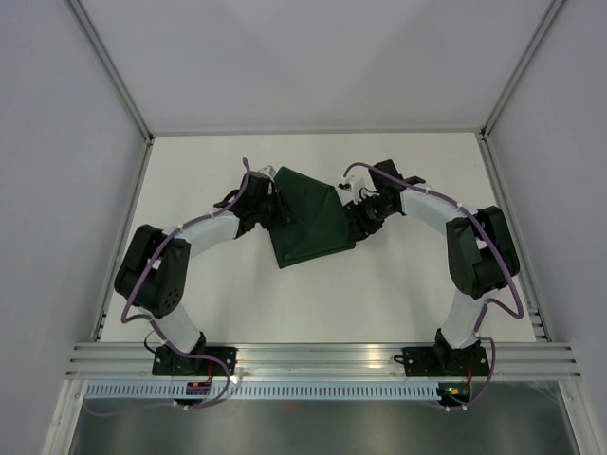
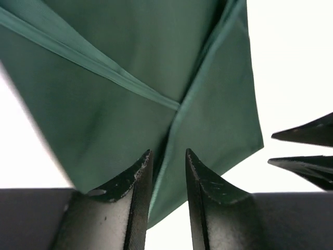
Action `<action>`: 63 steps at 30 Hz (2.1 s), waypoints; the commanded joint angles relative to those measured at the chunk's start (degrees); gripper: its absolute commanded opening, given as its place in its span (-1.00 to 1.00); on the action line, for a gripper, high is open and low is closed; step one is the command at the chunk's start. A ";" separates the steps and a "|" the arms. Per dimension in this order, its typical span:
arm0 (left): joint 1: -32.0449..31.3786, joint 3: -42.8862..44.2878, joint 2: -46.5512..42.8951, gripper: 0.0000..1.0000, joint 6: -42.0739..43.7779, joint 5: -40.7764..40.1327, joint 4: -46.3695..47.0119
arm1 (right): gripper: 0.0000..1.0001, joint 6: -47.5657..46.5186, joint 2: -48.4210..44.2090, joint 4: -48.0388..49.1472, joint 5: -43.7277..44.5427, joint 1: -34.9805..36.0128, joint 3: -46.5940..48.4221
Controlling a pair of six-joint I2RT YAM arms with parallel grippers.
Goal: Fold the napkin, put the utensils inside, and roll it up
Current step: Adjust the napkin at the center of the board.
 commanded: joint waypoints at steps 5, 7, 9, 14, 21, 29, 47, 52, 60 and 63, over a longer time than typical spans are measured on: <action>4.76 -2.93 -9.56 -0.24 -2.30 -7.79 -2.21 | -0.07 1.64 -0.14 1.30 1.80 -1.99 5.81; 5.56 -3.90 -10.19 -0.29 -4.06 -11.73 -3.00 | -0.07 4.44 2.13 2.18 4.35 -2.25 8.96; 6.96 -4.25 -10.02 -0.37 -6.52 -13.68 -3.97 | -0.08 5.94 3.99 2.53 6.98 -2.25 11.69; 10.04 -1.02 -5.98 -0.51 -9.34 -16.14 -5.63 | -0.10 7.97 9.00 4.03 10.68 -2.25 14.34; 10.83 5.76 2.71 -0.67 -9.61 -19.84 -8.71 | -0.14 8.41 13.13 5.70 14.37 -2.17 17.06; 11.27 11.03 10.54 -0.77 -8.38 -19.75 -10.03 | -0.21 6.83 12.61 6.40 16.83 -1.99 13.56; 11.01 19.47 18.46 -0.75 -3.37 -12.99 -10.82 | -0.26 2.96 3.74 6.84 13.42 -1.29 1.07; 10.13 21.93 20.04 -0.75 -2.40 -11.06 -11.09 | -0.25 1.73 2.50 6.14 12.79 -0.15 -0.34; 9.34 24.75 22.85 -0.74 -1.70 -9.12 -12.05 | -0.26 1.21 0.40 4.73 12.18 2.31 -1.65; 9.17 26.07 23.82 -0.73 -1.26 -8.50 -12.40 | -0.26 1.03 -0.74 4.03 12.09 3.10 -2.27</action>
